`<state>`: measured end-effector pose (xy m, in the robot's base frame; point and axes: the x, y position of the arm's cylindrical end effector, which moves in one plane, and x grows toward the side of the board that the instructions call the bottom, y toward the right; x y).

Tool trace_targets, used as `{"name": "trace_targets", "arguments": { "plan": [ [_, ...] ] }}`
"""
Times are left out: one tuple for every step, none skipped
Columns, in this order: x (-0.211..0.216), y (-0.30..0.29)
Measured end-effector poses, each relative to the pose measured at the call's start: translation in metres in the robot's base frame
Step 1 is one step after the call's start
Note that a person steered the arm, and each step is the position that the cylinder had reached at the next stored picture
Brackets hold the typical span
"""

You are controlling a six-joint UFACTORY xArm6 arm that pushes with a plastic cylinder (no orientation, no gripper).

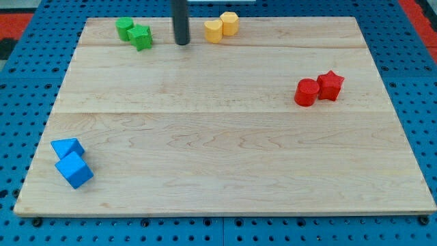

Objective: Move the yellow hexagon away from the yellow heart

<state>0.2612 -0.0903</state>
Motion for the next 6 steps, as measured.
{"name": "trace_targets", "arguments": {
  "plan": [
    [-0.038,-0.019],
    [-0.069,0.002],
    [-0.07,0.011],
    [-0.069,0.034],
    [-0.069,0.062],
    [-0.069,0.108]
  ]
}}
